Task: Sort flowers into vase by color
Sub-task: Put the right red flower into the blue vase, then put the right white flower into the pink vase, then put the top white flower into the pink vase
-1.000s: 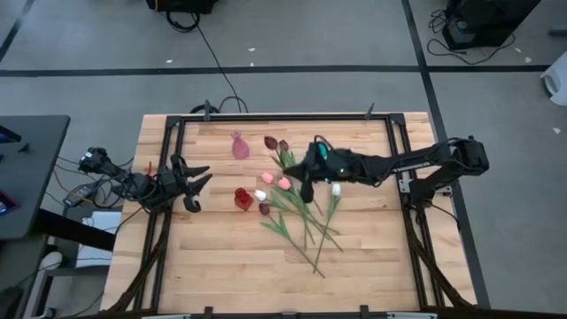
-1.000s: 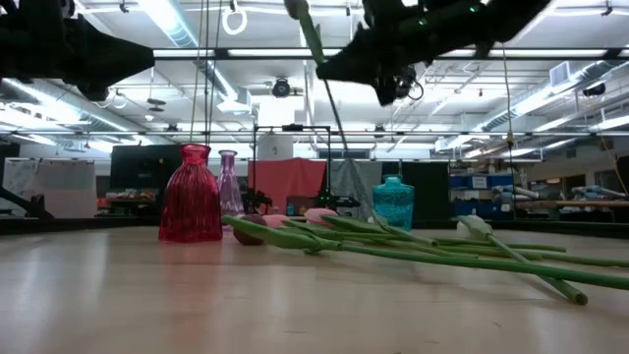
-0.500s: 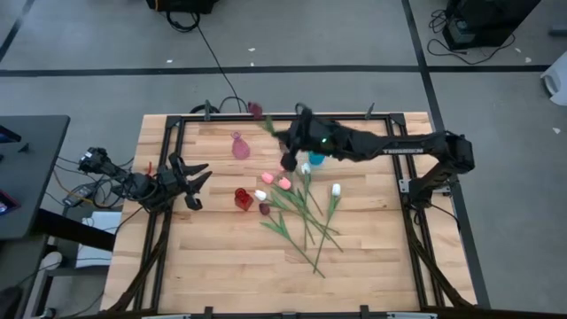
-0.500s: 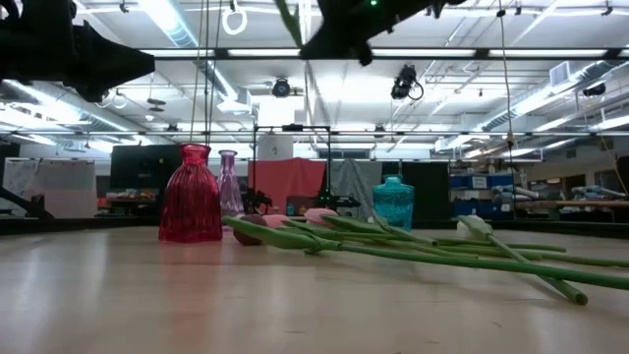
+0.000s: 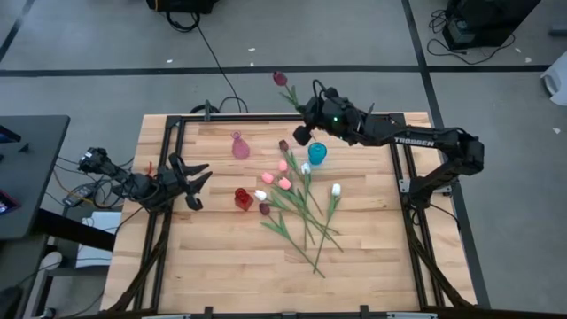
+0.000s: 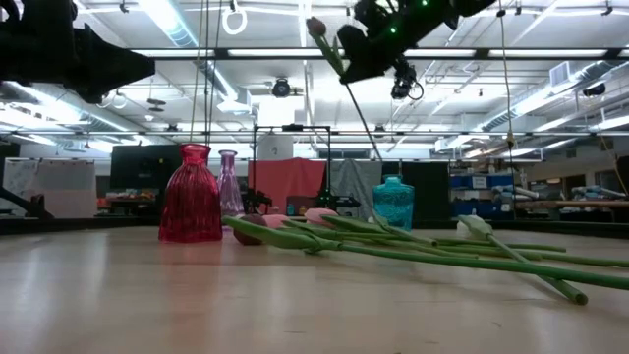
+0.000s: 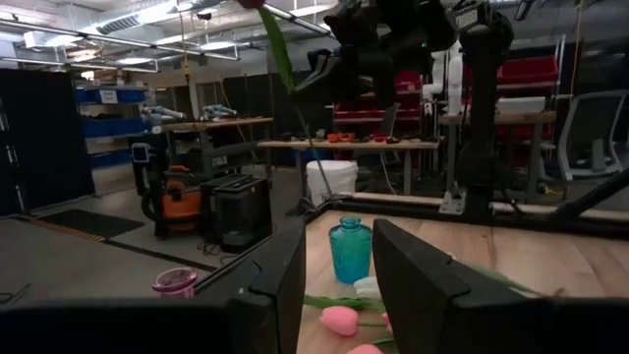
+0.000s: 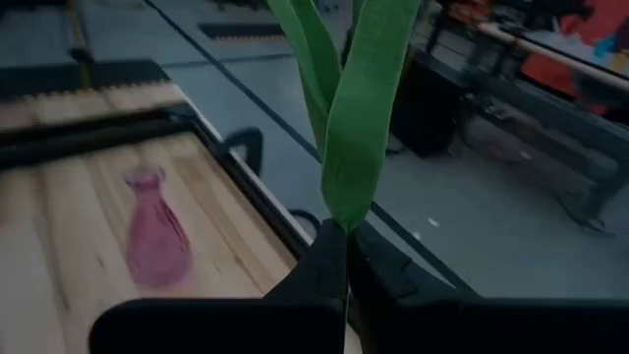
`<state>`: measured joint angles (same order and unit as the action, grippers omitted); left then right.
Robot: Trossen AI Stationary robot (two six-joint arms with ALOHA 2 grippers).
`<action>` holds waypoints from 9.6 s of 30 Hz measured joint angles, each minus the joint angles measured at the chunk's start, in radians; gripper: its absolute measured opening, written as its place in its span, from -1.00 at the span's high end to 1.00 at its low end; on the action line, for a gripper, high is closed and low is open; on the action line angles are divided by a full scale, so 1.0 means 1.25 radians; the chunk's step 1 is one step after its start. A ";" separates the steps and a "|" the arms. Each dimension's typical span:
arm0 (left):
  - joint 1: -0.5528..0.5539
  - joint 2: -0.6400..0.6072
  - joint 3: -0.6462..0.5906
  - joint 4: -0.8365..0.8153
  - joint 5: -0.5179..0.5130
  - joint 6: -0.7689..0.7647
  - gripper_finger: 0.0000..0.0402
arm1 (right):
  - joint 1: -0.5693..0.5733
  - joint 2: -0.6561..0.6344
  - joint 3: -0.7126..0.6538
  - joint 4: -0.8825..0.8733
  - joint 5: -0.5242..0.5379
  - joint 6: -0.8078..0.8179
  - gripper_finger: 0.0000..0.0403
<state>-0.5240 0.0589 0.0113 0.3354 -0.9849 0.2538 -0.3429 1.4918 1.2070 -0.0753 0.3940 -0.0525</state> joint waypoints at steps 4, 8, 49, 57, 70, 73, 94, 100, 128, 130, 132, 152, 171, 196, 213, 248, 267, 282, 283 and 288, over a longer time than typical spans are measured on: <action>0.000 0.000 0.000 -0.015 -0.002 -0.022 0.38 | -0.001 -0.048 -0.069 0.057 0.005 0.007 0.94; 0.000 0.000 0.000 -0.026 -0.002 -0.045 0.38 | 0.002 -0.102 -0.162 0.147 0.007 0.031 0.94; 0.000 0.000 0.000 -0.058 -0.012 -0.079 0.38 | 0.230 -0.184 -0.187 -0.429 -0.005 0.455 0.08; 0.000 0.000 0.000 -0.040 -0.028 -0.056 0.38 | 0.316 0.043 -0.071 -0.584 -0.160 0.612 0.25; 0.000 -0.001 0.000 -0.002 -0.028 0.011 0.38 | 0.357 0.184 -0.054 -0.652 -0.481 1.030 0.28; 0.000 0.000 0.000 0.008 -0.029 0.035 0.38 | 0.373 0.208 -0.054 -0.653 -0.487 1.071 0.28; 0.000 0.000 0.000 0.028 -0.032 0.090 0.38 | 0.370 0.285 -0.062 -0.618 -0.452 1.090 0.50; 0.000 0.000 0.000 0.026 -0.033 0.088 0.38 | 0.371 0.284 -0.063 -0.628 -0.432 1.047 0.93; 0.000 0.000 0.000 0.004 -0.026 -0.018 0.38 | 0.234 0.244 0.200 -0.111 0.000 0.233 0.99; 0.000 0.000 0.000 0.001 -0.026 -0.019 0.38 | 0.206 0.244 0.200 -0.008 0.000 0.158 0.99; 0.000 0.000 0.000 0.001 -0.026 -0.020 0.38 | 0.180 0.244 0.201 0.084 -0.003 0.098 0.99; 0.000 0.000 0.000 -0.007 -0.027 -0.019 0.38 | 0.068 0.364 0.202 0.604 -0.150 -0.007 0.99; -0.005 0.000 0.005 -0.014 0.004 -0.084 0.38 | 0.062 0.417 0.228 0.555 -0.158 0.000 0.99; -0.038 0.010 0.132 -0.111 0.086 -0.037 0.38 | 0.044 0.416 0.228 0.409 -0.269 0.062 0.97; -0.038 0.010 0.132 -0.117 0.085 0.003 0.38 | 0.050 0.413 0.232 0.330 -0.294 0.046 0.27; -0.038 0.010 0.132 -0.227 0.046 -0.091 0.38 | 0.317 0.245 0.382 -0.582 -0.021 0.325 0.02; -0.038 0.010 0.132 -0.226 0.046 -0.082 0.38 | 0.399 0.242 0.186 -0.584 -0.080 0.683 0.07; -0.038 0.010 0.132 -0.220 0.047 -0.061 0.38 | 0.360 0.369 0.176 -0.631 -0.063 0.754 0.25; -0.038 0.010 0.132 -0.221 0.047 -0.061 0.38 | 0.357 0.375 0.177 -0.632 -0.061 0.754 0.25; -0.038 0.010 0.132 -0.222 0.048 -0.061 0.38 | 0.337 0.379 0.149 -0.598 -0.059 0.746 0.25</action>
<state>-0.5715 0.0715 0.1757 0.0581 -0.9249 0.1772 0.0778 1.9654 1.3929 -0.8233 0.3200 0.8797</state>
